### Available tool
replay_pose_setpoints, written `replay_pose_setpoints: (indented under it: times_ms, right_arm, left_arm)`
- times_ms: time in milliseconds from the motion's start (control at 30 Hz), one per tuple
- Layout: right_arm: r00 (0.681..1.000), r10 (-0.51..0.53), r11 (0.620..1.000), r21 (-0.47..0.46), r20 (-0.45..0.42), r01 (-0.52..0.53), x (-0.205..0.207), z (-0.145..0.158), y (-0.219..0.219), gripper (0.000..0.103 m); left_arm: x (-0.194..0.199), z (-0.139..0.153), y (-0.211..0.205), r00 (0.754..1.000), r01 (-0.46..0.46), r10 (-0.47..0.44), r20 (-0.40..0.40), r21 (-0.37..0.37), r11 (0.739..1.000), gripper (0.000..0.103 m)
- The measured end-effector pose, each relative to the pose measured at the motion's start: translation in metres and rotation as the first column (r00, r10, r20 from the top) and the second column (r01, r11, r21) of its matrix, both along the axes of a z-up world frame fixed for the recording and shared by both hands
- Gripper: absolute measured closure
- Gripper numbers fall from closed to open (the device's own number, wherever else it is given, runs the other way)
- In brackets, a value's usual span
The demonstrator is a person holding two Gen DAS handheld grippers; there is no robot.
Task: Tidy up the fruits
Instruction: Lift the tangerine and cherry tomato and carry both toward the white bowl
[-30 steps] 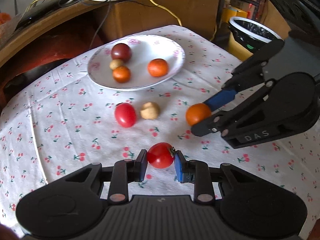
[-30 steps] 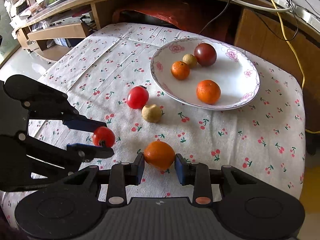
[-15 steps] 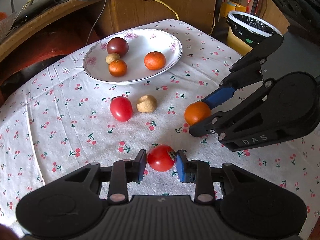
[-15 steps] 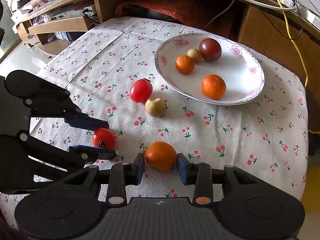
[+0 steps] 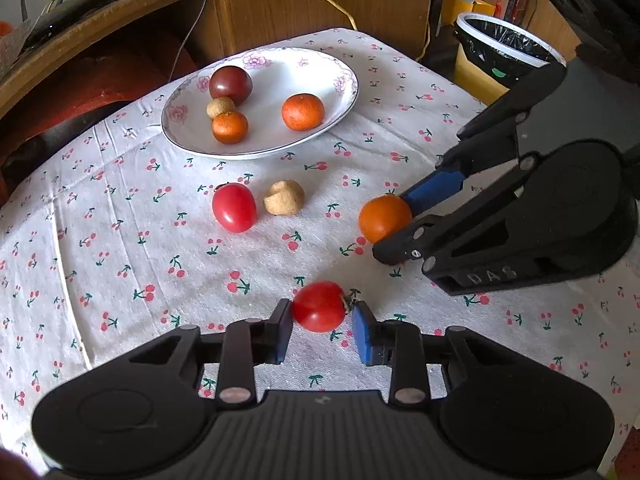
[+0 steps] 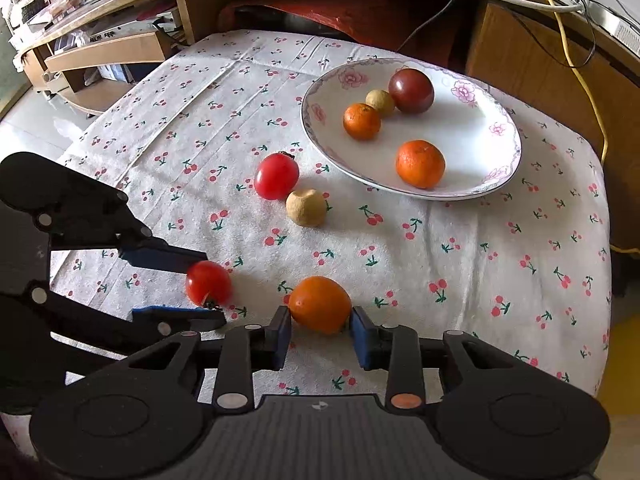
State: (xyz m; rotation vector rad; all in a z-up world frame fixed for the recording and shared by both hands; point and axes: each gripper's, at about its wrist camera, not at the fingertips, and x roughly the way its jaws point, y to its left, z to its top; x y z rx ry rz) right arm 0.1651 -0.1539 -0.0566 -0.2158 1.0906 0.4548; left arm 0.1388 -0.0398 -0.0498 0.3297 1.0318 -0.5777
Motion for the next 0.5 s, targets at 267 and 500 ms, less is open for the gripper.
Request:
replay_pose_setpoints:
  times_ms: [267, 500]
  right_arm:
    - [1.000, -0.018, 1.000, 0.000, 0.012, 0.018, -0.005, 0.009, -0.005, 0.076]
    - [0.996, -0.065, 0.997, 0.039, 0.057, 0.063, -0.002, 0.026, -0.016, 0.076]
  left_arm:
    - [0.003, 0.008, -0.006, 1.000, -0.017, 0.017, 0.014, 0.013, 1.000, 0.064]
    - [0.013, 0.028, -0.012, 0.997, -0.032, 0.033, 0.064, -0.016, 0.999, 0.064]
